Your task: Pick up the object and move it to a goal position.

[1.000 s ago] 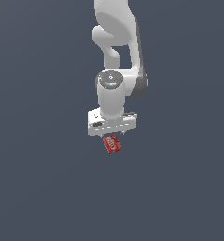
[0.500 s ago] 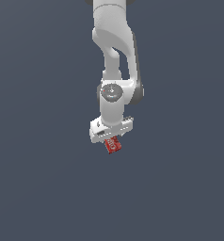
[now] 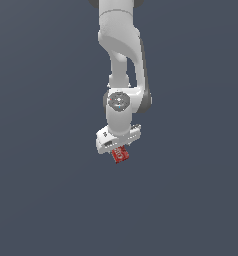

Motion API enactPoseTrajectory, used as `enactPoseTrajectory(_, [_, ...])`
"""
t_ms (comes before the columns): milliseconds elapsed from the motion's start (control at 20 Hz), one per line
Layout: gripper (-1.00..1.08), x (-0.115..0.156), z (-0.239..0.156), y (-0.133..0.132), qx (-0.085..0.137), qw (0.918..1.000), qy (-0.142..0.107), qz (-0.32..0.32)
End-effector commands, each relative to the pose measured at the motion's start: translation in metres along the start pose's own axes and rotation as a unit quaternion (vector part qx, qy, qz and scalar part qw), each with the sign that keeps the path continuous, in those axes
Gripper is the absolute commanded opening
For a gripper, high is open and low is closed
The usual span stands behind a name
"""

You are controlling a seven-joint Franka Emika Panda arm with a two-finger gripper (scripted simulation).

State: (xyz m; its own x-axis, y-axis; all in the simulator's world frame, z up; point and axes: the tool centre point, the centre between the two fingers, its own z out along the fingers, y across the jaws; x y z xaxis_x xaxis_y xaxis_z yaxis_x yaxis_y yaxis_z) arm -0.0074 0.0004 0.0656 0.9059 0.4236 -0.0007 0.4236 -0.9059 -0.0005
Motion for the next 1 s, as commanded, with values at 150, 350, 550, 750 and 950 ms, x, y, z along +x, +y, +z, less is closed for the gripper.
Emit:
enactPoseTrajectory(150, [1.00,0.000,0.012,0.000,0.000,1.0000,0.000,-0.001])
enactPoseTrajectory(350, [1.00,-0.001,0.032,-0.001,0.000,1.0000,0.000,-0.002])
enactPoseTrajectory(550, [1.00,-0.001,0.046,-0.001,0.000,1.0000,0.000,-0.003])
enactPoseTrajectory(750, [1.00,0.000,0.050,0.000,0.000,1.0000,0.000,-0.003])
enactPoseTrajectory(950, [-1.00,0.000,0.050,0.000,0.000,1.0000,0.000,-0.003])
